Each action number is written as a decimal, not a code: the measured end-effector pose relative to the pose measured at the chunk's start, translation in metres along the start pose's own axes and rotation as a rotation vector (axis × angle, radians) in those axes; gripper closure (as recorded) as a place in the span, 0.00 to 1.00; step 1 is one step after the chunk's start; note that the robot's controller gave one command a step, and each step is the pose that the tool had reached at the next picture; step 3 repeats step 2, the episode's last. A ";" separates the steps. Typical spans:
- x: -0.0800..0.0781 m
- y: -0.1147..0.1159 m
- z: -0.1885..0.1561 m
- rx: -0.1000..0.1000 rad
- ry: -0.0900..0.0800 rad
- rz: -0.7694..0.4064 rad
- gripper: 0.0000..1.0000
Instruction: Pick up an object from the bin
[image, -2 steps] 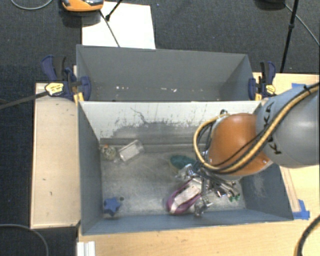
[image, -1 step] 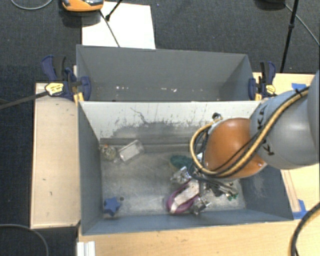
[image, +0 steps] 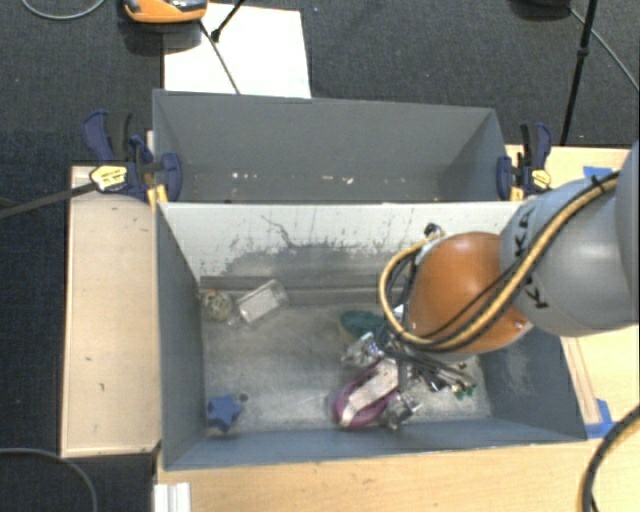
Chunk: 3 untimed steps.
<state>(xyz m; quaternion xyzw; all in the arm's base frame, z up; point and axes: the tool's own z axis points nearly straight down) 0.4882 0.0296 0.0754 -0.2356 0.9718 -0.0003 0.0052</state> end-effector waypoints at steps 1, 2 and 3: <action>-0.001 0.000 -0.001 -0.001 -0.002 0.001 1.00; -0.002 0.000 -0.017 -0.002 0.007 0.005 1.00; -0.002 0.000 -0.017 -0.002 0.007 0.005 1.00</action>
Offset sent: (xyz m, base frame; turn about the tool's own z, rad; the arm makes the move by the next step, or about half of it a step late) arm 0.0000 0.0000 0.0000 0.0000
